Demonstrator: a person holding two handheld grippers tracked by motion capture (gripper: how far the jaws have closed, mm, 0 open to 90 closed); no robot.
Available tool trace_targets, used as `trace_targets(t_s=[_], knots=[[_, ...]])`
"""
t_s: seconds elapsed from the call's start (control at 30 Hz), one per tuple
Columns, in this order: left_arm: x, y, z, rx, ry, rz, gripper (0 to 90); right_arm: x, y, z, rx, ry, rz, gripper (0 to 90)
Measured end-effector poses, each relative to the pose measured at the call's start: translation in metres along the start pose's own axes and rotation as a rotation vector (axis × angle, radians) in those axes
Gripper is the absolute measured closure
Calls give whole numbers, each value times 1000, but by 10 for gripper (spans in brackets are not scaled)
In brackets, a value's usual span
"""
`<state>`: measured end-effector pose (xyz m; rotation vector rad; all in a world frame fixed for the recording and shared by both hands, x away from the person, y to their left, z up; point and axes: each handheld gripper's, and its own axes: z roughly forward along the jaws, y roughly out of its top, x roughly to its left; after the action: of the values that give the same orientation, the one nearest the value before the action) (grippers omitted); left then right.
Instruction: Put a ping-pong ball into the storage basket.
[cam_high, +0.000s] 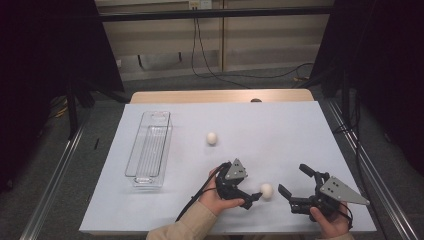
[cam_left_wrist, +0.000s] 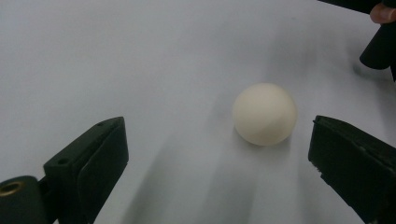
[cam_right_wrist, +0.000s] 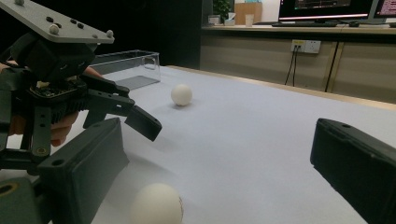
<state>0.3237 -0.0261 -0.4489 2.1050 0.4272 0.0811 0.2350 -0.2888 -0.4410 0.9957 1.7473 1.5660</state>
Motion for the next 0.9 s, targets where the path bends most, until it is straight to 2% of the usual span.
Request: trace_targets(t_s=[0.37, 0.9], knots=[[-3, 4, 6, 10, -12, 15, 47, 0, 0, 0, 0, -1, 1, 23], [-4, 6, 12, 9, -36, 15, 47, -1, 0, 0, 1, -1, 0, 23]])
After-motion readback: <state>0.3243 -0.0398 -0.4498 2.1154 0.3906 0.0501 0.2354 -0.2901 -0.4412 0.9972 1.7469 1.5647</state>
